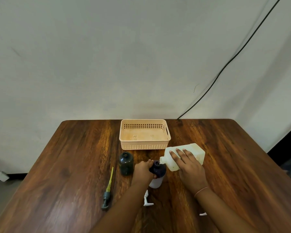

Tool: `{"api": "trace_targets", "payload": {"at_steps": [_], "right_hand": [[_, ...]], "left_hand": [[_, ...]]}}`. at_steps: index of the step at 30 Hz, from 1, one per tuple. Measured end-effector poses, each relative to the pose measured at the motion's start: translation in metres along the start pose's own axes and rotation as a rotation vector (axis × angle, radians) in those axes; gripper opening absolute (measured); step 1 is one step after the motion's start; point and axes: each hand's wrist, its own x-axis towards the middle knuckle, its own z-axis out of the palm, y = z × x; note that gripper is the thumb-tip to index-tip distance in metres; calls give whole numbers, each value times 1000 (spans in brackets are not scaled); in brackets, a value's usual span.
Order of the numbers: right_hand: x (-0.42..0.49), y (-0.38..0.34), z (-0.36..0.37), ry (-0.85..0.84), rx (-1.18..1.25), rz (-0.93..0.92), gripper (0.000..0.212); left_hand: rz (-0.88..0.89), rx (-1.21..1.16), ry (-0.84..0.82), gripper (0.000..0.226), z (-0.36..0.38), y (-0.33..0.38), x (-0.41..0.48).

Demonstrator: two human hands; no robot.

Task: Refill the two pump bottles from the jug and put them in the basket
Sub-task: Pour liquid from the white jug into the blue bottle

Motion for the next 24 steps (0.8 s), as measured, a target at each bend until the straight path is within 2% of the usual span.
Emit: {"api": "trace_targets", "payload": {"at_steps": [24], "right_hand": [[0, 0, 0, 14, -18, -19, 73]], "left_hand": [[2, -14, 22, 65, 3, -4, 4]]}}
